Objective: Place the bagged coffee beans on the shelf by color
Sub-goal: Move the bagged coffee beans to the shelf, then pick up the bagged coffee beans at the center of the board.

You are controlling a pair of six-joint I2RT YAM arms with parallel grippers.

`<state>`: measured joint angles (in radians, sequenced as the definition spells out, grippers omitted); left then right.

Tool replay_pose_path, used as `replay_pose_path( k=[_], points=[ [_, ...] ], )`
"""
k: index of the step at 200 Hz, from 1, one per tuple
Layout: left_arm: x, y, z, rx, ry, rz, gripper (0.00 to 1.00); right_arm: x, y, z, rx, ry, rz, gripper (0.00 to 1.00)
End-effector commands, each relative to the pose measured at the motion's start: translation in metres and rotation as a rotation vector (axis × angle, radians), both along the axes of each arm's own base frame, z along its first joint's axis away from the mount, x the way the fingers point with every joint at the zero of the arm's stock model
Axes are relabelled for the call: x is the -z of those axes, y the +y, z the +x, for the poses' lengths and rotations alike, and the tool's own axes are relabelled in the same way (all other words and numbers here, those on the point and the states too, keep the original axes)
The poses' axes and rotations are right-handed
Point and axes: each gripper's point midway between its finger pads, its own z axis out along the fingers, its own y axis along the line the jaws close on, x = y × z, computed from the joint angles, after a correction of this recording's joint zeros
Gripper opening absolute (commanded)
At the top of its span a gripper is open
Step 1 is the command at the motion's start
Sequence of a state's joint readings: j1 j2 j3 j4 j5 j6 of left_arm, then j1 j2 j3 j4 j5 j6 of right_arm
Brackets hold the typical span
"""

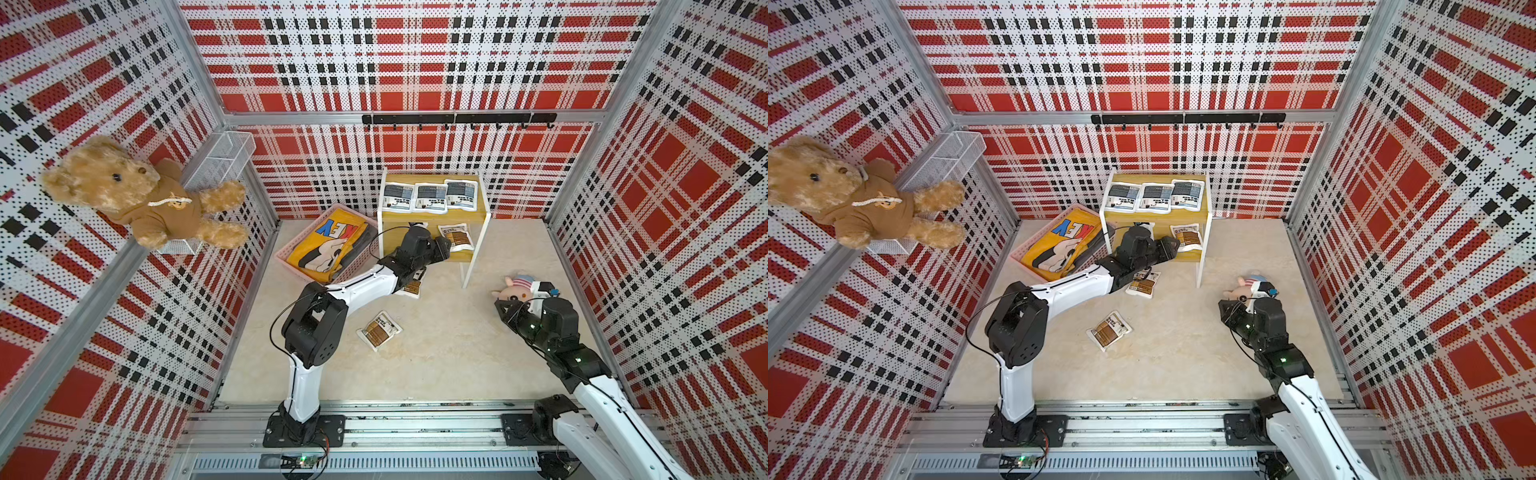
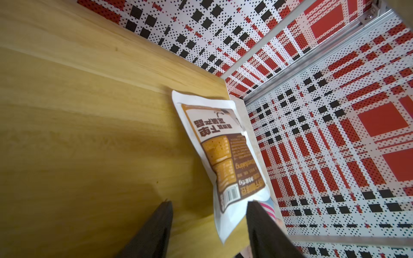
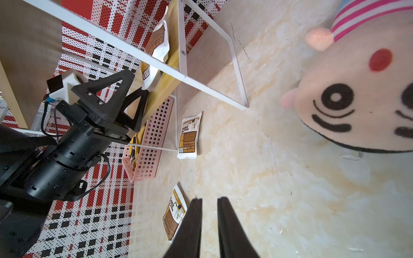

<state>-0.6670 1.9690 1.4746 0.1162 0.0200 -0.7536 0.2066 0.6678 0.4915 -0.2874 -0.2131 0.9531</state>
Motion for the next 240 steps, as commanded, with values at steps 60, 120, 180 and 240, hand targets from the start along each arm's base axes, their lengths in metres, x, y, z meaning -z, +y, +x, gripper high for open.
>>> replay_pose_path(
  k=[60,120,180,240],
  points=[
    [-0.009,0.012,-0.047,0.002,0.006,-0.008,0.60,-0.012,0.004,-0.009,-0.064,-0.034,-0.030,0.21],
    [-0.009,0.038,-0.156,0.025,0.028,-0.021,0.71,0.001,0.056,-0.017,-0.292,0.044,0.078,0.25],
    [0.019,0.129,-0.208,-0.044,0.110,-0.127,0.99,0.032,0.129,-0.014,-0.404,0.152,0.124,0.28],
    [0.036,0.203,-0.215,-0.106,0.151,-0.387,0.99,0.064,0.164,0.015,-0.370,0.208,0.195,0.27]
  ],
)
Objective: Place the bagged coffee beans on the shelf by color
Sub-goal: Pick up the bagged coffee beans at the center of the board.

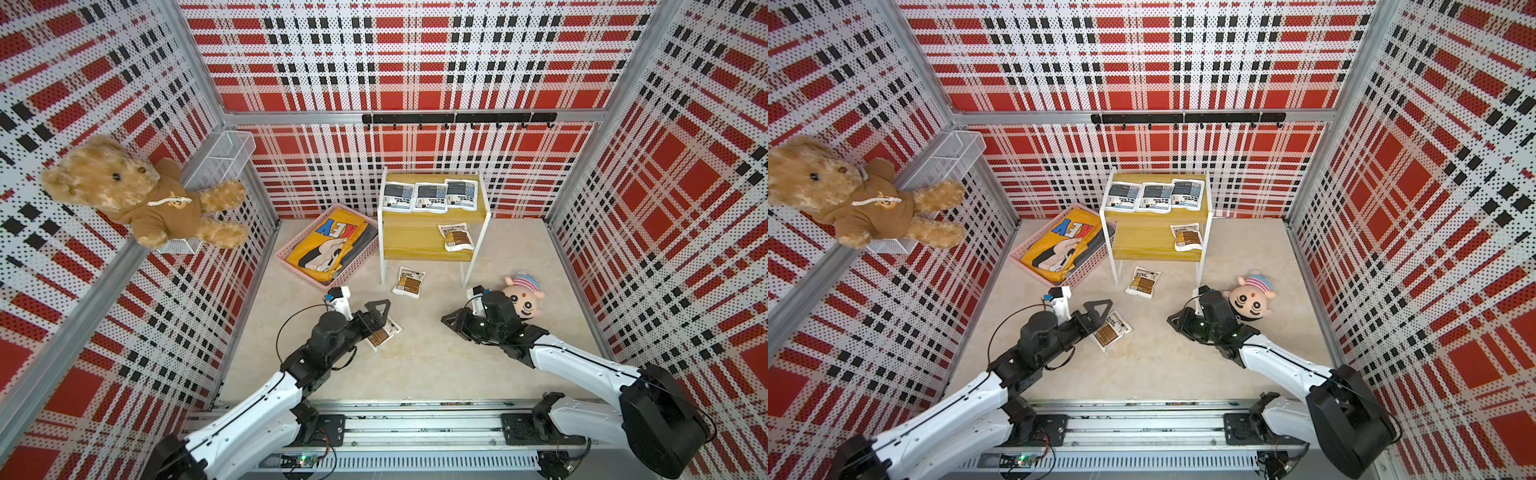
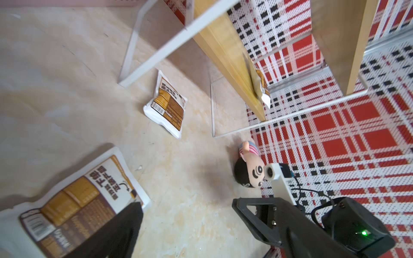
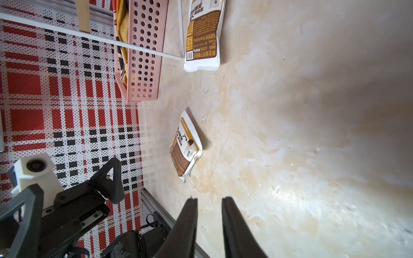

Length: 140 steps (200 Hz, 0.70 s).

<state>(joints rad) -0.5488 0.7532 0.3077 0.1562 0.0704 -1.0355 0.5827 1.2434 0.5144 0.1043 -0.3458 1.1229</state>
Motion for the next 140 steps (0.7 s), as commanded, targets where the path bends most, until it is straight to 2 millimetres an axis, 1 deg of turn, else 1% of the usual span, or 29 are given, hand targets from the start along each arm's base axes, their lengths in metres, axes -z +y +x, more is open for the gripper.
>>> replay_pose_path(
  k=[1,22,37,66,100,140],
  points=[
    [0.007,0.004,-0.007,0.055,0.036,-0.121,0.99,-0.013,0.017,0.023,0.047,-0.044,0.088,0.27],
    [0.016,0.012,-0.007,0.052,0.052,-0.138,0.99,-0.003,0.029,0.033,0.053,-0.028,0.089,0.27],
    [0.018,0.015,-0.005,0.048,0.052,-0.130,0.99,0.002,0.036,0.040,0.060,-0.025,0.086,0.27],
    [0.022,0.018,-0.001,0.051,0.056,-0.129,0.99,0.017,0.039,0.054,0.107,-0.005,0.076,0.26],
    [0.025,0.022,0.002,0.053,0.064,-0.119,0.99,0.038,0.039,0.063,0.160,0.031,0.067,0.27],
    [0.029,0.028,0.002,0.055,0.074,-0.106,0.99,0.051,0.050,0.072,0.172,0.051,0.066,0.30]
  ],
)
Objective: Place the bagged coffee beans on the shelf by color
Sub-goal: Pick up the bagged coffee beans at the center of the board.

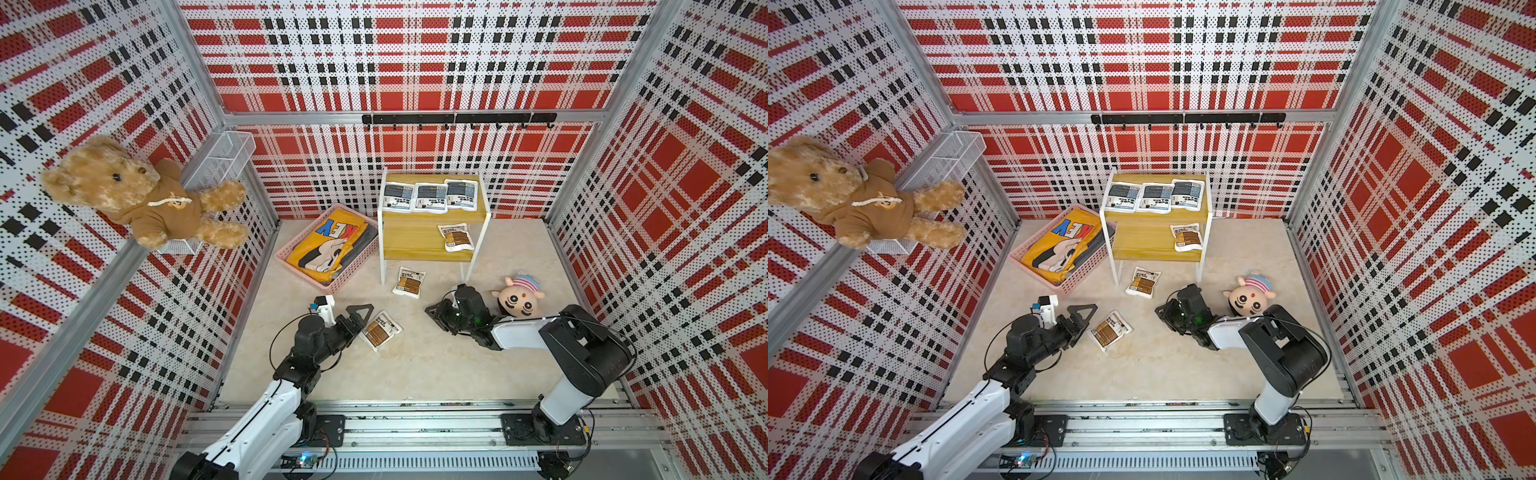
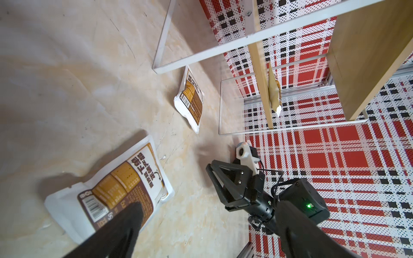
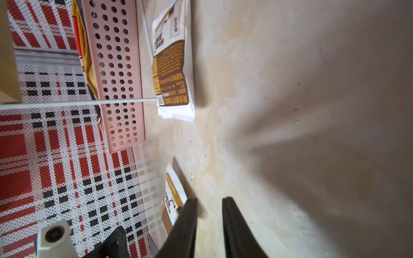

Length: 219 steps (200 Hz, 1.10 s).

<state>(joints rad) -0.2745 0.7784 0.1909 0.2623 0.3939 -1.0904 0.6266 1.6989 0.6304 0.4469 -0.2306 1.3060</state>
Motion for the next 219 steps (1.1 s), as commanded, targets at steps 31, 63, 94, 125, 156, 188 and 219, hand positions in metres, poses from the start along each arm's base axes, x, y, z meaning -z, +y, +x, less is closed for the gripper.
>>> replay_pose_path(
  k=[31,63,94,125,156,188,219],
  points=[
    [-0.002,0.009,0.001,0.010,-0.023,0.016,0.99,0.001,0.020,0.019,0.028,-0.024,0.022,0.33],
    [0.000,0.010,0.000,0.009,-0.019,0.015,0.99,0.011,0.023,0.025,0.044,-0.009,0.026,0.34],
    [0.002,0.013,0.001,0.009,-0.016,0.022,0.99,0.020,0.025,0.030,0.059,-0.002,0.027,0.34],
    [0.004,0.017,0.002,0.008,-0.013,0.028,0.99,0.026,0.026,0.034,0.072,-0.003,0.032,0.34],
    [0.008,0.021,0.002,0.007,-0.007,0.041,0.99,0.032,0.028,0.037,0.081,-0.002,0.037,0.34],
    [0.013,0.024,0.000,0.008,0.005,0.045,0.99,0.035,0.028,0.043,0.100,0.000,0.044,0.34],
    [0.018,0.027,-0.002,0.005,0.014,0.048,0.99,0.038,0.028,0.050,0.115,-0.001,0.049,0.34]
  ],
)
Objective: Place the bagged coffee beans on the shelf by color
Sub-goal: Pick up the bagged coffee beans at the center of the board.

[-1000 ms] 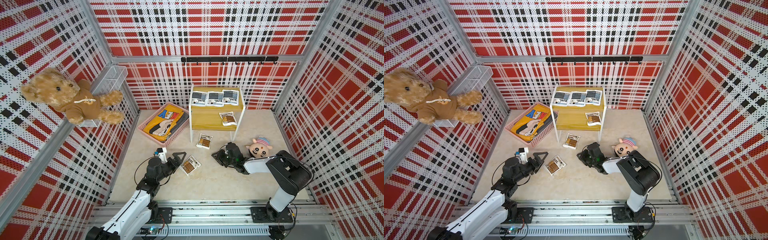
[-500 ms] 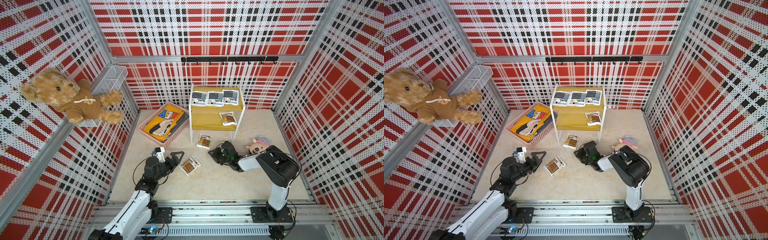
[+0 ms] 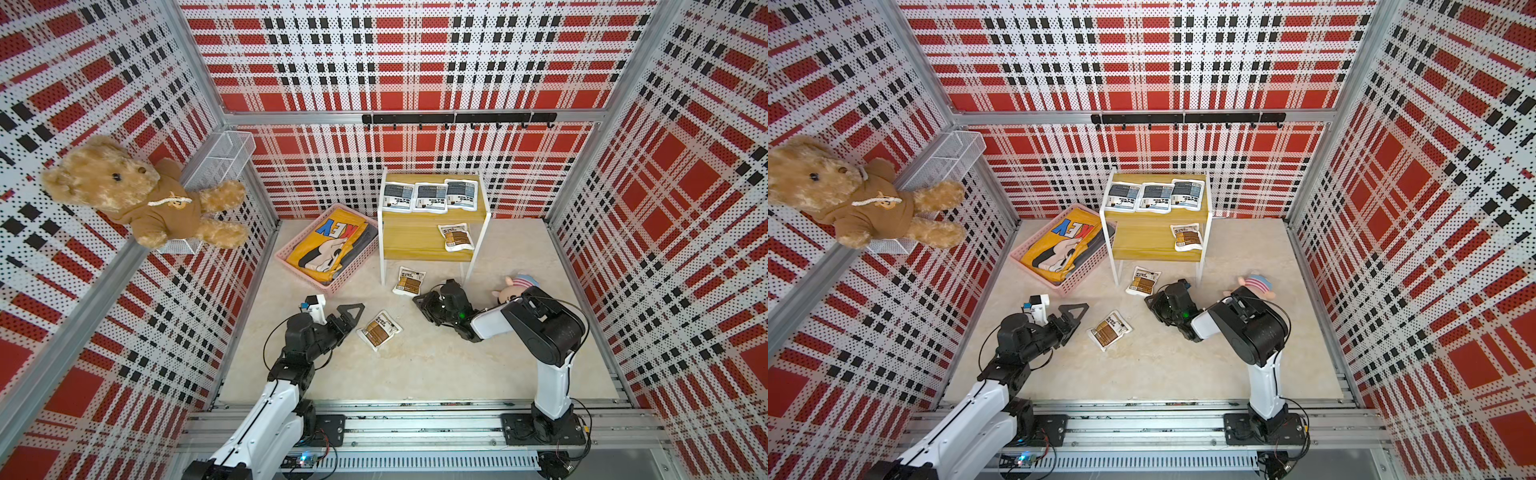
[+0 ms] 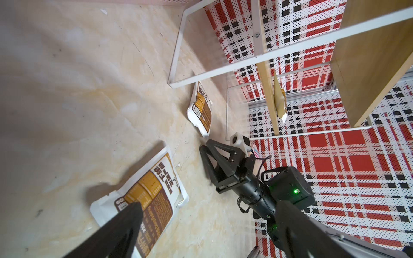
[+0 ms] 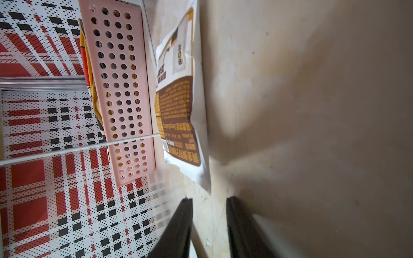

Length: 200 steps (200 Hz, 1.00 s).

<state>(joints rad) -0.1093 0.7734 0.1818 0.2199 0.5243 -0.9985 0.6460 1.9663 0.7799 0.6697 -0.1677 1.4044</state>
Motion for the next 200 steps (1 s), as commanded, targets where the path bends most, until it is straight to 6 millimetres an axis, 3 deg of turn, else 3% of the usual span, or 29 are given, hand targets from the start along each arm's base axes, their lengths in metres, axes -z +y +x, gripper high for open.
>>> replay_pose_path(
  k=[1,93,148,200],
  points=[
    [0.010,0.001,-0.005,0.020,0.015,0.015,0.99,0.022,-0.006,0.001,0.029,0.043,-0.038,0.34],
    [0.014,0.002,-0.005,0.020,0.023,0.014,0.99,0.028,-0.011,0.016,0.091,0.040,-0.026,0.31],
    [0.016,0.003,-0.005,0.018,0.028,0.016,0.99,0.027,-0.008,0.018,0.079,0.031,-0.026,0.13],
    [0.011,0.002,-0.005,0.019,0.016,0.007,0.99,0.005,-0.017,0.009,0.059,-0.023,-0.065,0.00]
  ],
)
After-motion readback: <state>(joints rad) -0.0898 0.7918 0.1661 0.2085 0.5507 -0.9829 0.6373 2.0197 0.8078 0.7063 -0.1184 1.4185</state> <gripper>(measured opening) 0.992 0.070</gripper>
